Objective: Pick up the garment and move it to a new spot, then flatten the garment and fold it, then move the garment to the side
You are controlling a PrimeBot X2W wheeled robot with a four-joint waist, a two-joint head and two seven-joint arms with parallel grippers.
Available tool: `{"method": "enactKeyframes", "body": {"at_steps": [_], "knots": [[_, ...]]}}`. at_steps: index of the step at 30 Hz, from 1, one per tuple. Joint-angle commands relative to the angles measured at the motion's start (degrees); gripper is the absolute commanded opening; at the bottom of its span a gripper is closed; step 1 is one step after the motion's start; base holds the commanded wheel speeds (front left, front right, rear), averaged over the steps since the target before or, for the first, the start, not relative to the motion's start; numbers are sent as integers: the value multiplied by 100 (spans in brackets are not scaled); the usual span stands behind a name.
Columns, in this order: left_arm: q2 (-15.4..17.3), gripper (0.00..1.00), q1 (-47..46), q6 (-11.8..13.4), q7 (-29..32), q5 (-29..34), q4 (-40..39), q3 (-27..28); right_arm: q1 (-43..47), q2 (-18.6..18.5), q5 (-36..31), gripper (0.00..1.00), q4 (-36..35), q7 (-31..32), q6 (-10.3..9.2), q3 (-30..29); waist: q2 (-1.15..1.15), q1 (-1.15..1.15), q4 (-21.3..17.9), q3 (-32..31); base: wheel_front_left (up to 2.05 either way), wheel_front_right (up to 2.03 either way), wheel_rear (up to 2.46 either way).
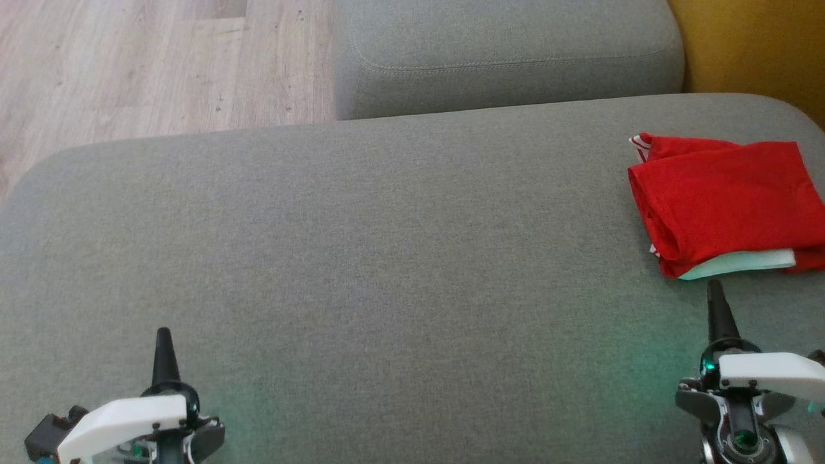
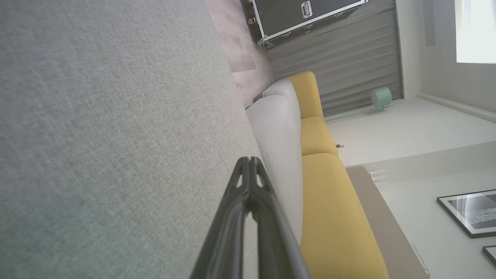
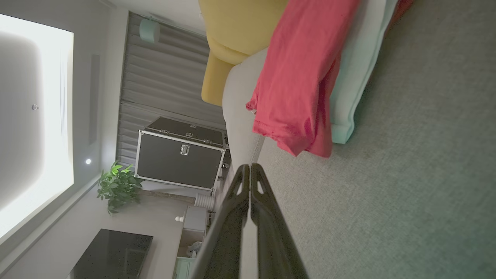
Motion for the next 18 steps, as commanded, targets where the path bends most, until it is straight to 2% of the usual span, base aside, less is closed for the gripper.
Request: {"method": "enactKeyframes", "body": {"at_steps": [1, 18], "knots": [[54, 0, -306, -58, 59, -169, -218, 190, -299, -23, 205, 0, -237, 55, 11, 66, 0, 0, 0, 3, 0, 0, 0], [61, 0, -371, -93, 324, -1077, -293, 296, -302, -25, 1219, 0, -367, 321, 12, -43, 0, 0, -4, 29, 0, 0, 0]]}}
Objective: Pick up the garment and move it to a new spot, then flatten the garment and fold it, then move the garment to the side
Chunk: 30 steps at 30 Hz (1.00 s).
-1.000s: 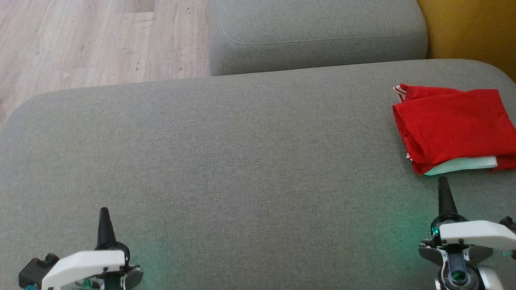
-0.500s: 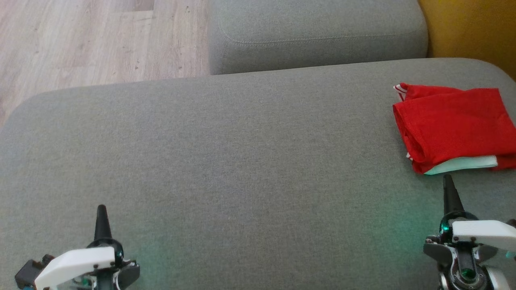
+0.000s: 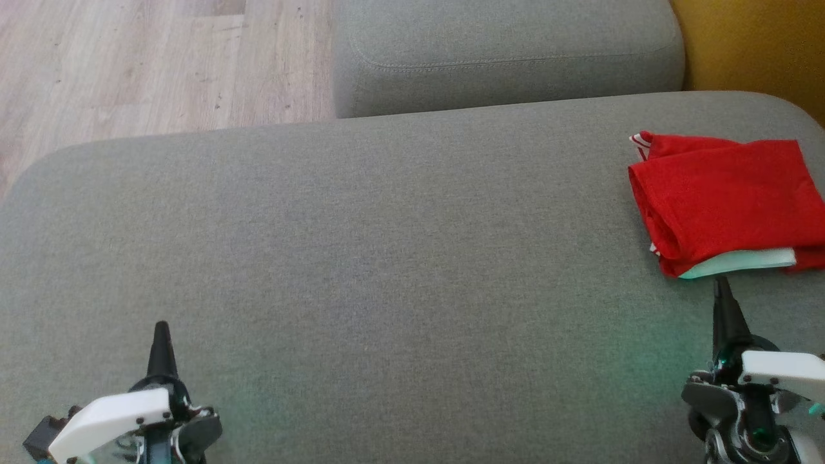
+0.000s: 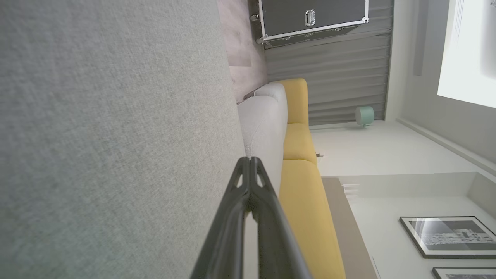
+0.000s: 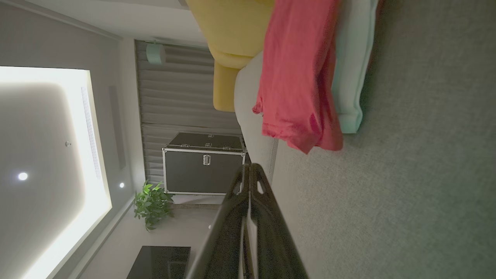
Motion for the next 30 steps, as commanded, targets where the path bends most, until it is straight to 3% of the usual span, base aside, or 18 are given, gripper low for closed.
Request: {"method": "enactKeyframes", "body": {"at_steps": [1, 10, 30], "knots": [[61, 0, -314, -64, 43, -123, -205, 207, -298, -26, 148, 0, -245, 54, 12, 80, 0, 0, 0, 1, 0, 0, 0], [65, 0, -350, -84, 192, -631, -247, 267, -300, -27, 717, 0, -318, 203, 13, 20, 0, 0, -2, 15, 0, 0, 0], [65, 0, -351, -85, 194, -642, -249, 268, -300, -27, 729, 0, -320, 205, 13, 19, 0, 0, -2, 16, 0, 0, 0]]}}
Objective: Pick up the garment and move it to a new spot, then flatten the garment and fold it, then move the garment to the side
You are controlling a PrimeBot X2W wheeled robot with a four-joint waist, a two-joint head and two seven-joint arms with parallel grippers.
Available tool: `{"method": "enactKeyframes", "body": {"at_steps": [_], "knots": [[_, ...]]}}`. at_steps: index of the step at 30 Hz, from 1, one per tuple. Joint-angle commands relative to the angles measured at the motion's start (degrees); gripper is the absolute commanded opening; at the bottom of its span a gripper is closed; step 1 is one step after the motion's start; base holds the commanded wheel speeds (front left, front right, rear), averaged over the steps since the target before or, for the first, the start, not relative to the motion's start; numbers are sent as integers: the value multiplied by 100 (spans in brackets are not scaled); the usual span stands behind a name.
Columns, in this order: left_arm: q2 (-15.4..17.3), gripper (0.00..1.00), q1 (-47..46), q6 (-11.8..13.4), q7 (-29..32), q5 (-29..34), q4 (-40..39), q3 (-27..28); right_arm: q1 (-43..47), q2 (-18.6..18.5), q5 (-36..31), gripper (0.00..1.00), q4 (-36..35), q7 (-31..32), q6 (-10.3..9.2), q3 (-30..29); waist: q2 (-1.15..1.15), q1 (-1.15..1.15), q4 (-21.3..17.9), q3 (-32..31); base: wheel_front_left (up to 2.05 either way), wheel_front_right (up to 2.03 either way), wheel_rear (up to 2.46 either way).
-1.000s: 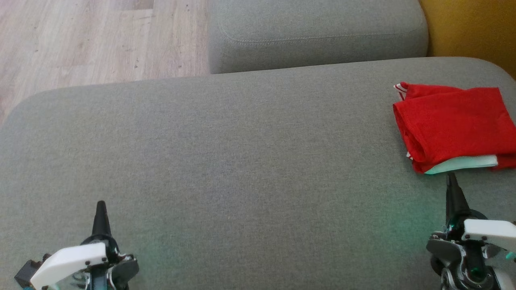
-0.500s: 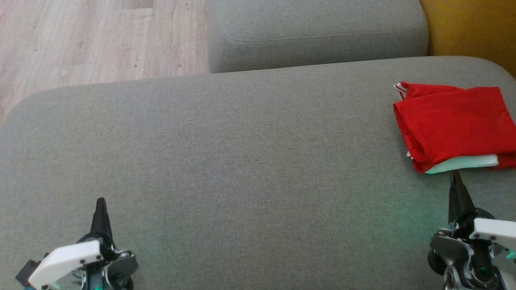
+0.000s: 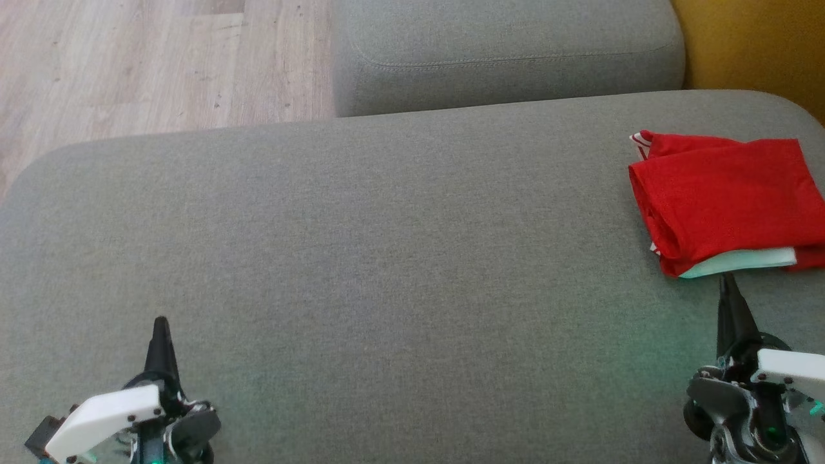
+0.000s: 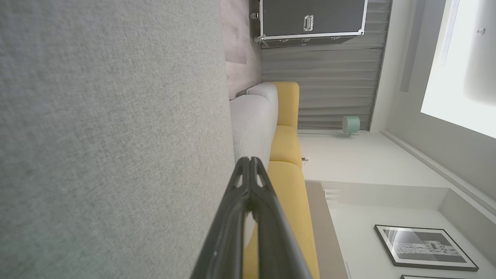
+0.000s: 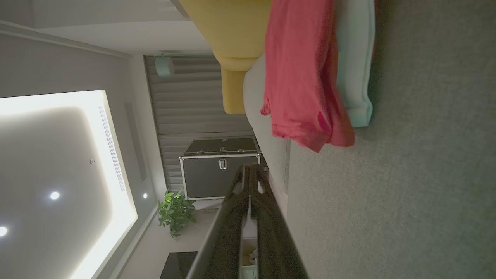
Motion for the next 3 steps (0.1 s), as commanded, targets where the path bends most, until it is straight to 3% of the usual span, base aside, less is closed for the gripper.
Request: {"method": "enactKeyframes", "body": {"at_steps": [1, 3], "knots": [[65, 0, -297, -40, 42, -29, -212, 222, -298, -27, 40, 0, -220, 34, 14, 116, 0, 0, 0, 0, 0, 0, 0], [65, 0, -297, -40, 42, -29, -212, 222, -298, -27, 40, 0, -220, 34, 14, 116, 0, 0, 0, 0, 0, 0, 0]]}}
